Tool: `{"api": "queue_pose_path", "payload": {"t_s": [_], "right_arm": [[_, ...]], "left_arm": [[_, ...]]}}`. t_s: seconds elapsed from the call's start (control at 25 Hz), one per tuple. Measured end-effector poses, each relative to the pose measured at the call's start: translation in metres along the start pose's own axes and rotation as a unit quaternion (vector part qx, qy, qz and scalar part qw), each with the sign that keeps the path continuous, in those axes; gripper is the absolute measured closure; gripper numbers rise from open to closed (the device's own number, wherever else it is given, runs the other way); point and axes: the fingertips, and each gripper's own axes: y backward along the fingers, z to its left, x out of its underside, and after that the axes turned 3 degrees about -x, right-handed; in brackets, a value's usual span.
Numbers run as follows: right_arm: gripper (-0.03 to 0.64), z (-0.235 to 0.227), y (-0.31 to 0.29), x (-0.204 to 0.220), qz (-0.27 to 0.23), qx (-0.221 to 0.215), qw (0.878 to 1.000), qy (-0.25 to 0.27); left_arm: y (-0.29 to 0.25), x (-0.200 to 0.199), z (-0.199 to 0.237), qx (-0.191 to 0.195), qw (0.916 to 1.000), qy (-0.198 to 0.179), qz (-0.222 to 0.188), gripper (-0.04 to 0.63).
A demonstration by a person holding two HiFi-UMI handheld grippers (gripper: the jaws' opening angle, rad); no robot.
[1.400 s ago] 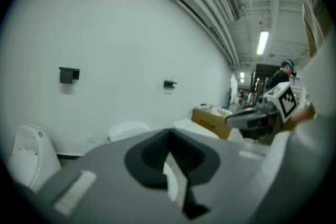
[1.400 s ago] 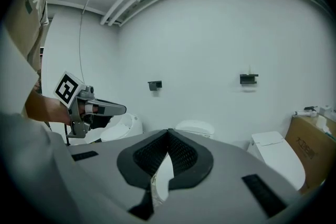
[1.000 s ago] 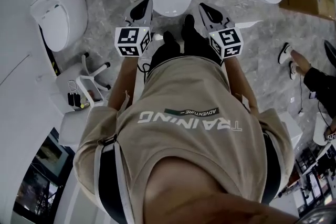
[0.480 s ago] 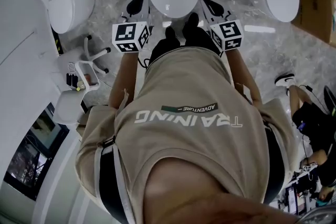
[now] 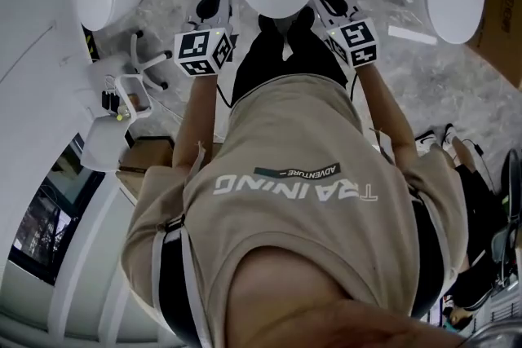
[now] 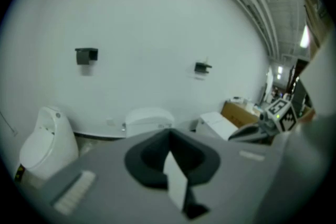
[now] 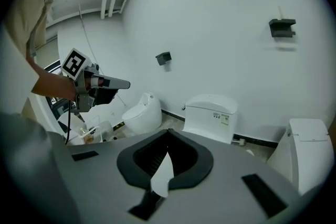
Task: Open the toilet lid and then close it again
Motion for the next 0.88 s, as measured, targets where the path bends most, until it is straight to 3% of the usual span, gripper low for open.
{"api": "queue_pose_path", "payload": {"t_s": [0.24, 0.48, 0.88], "right_arm": [[0.607, -0.024, -0.04, 0.047, 0.026, 0.004, 1.0, 0.0], [0.607, -0.045, -0.086, 0.127, 0.068, 0.02, 0.996, -0.048], [0.607, -0.026, -0.155, 0.248, 0.139, 0.035, 0.984, -0.107]], "left_arm": [[-0.044, 0.064, 0.025, 0.004, 0.9993, 0.01, 0.035, 0.591], [-0.087, 0.161, 0.059, 0.002, 0.9937, 0.016, 0.111, 0.591], [-0.115, 0.359, 0.071, 0.04, 0.9669, 0.097, 0.233, 0.591]]}}
